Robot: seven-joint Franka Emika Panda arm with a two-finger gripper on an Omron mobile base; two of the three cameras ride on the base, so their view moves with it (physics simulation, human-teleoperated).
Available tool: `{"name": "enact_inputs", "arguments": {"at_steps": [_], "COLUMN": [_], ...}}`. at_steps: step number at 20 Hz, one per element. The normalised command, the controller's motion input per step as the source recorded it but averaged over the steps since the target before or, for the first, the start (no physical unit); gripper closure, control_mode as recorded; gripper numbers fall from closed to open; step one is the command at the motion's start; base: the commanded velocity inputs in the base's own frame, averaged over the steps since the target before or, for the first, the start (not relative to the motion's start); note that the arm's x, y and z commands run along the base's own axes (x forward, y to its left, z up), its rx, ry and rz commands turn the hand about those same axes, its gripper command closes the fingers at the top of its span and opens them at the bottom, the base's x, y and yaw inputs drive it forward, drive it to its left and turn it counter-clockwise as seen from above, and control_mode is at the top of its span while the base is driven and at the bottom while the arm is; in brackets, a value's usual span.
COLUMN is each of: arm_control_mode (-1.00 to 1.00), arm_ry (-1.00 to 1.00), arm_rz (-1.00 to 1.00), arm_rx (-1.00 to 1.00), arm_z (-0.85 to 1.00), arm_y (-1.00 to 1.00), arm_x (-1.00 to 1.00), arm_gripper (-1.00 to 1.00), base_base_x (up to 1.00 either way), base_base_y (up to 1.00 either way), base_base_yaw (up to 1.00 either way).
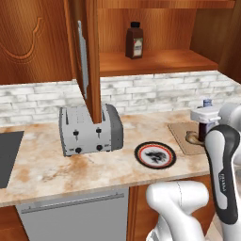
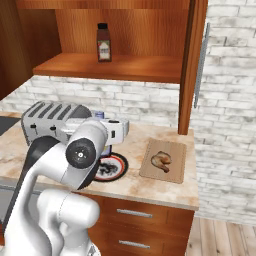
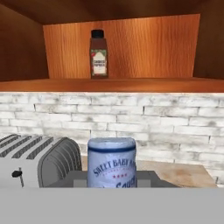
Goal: Pick the chicken drumstick from the plate and place it on the cutting board. Then pick the condiment bottle from the cabinet and place it next to the cutting board.
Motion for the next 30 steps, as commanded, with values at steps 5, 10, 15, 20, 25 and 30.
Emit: {"name": "enact_inputs", "arguments": {"at_steps": [5,10,15,20,25,30], "arm_control_mode": [-1.0,-1.0,-1.0,-1.0,-1.0,-1.0], "arm_ry": [-0.12,-0.15,-0.18,-0.17,-0.13,-0.08], "arm_rz": [0.03,0.04,0.05,0.06,0.06,0.05], "arm_rx": [0.0,0.0,0.0,0.0,0.01,0.03], "arm_z": [-0.45,-0.55,-0.58,-0.57,-0.46,-0.35], "arm_y": [0.0,0.0,0.0,0.0,0.0,0.0], "arm_x": [0.0,0.0,0.0,0.0,0.0,0.02], "arm_gripper": [1.0,1.0,1.0,1.0,1.0,1.0], "base_base_x": [0.0,0.0,0.0,0.0,0.0,0.0], "base_base_y": [0.0,0.0,0.0,0.0,0.0,0.0], "base_base_yaw": [0.0,0.0,0.0,0.0,0.0,0.0]}}
